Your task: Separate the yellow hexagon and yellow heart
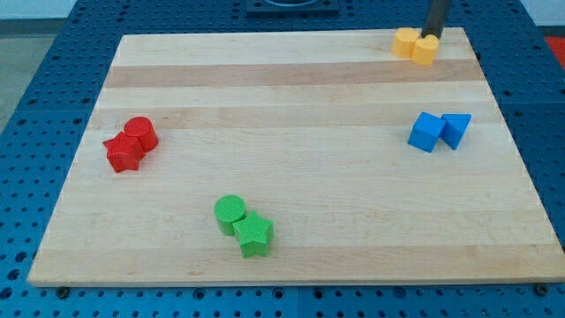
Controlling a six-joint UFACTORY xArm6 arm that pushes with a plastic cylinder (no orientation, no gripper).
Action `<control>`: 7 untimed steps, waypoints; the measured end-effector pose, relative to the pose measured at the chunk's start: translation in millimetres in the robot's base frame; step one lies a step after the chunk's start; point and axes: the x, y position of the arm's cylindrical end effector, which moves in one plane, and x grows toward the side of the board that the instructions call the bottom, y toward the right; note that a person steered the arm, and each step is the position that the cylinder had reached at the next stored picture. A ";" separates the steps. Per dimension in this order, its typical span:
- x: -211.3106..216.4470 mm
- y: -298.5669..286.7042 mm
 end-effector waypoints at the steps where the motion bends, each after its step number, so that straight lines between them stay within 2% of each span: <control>1: 0.2 -1.2; 2: 27.6 -19.6; 3: 113.3 -74.0; 4: 170.1 -108.0; 6: 184.0 -112.8; 7: 161.6 -157.8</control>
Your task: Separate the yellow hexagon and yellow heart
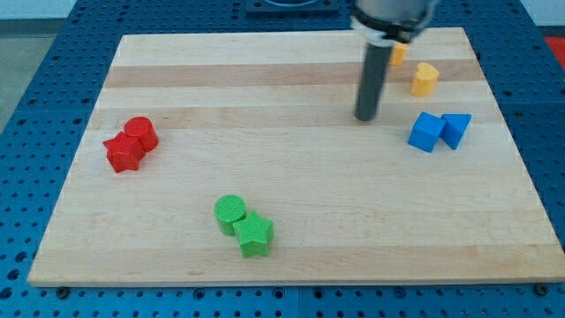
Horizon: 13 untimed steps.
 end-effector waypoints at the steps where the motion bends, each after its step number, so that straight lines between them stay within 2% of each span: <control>1: -78.4 -66.2; 2: -175.9 -84.1; 5: -178.6 -45.4; 6: -179.3 86.2; 7: -179.5 177.9; 8: -179.5 188.2; 9: -161.1 142.8; 10: -119.3 84.7; 12: -100.8 66.1; 13: -34.2 -5.6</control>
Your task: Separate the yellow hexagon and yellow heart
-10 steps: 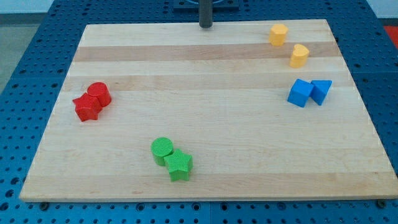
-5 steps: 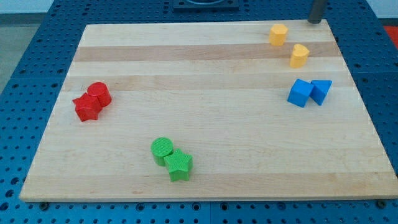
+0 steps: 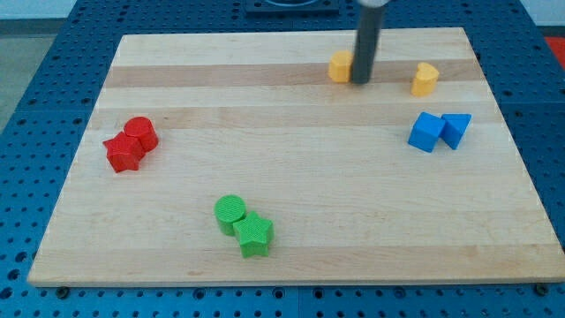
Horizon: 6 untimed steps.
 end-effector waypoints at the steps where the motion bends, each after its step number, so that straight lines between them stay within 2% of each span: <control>1: 50.2 -50.1; 2: 52.4 -24.4; 3: 47.4 26.9; 4: 31.3 47.9; 5: -26.0 46.2; 6: -117.0 40.3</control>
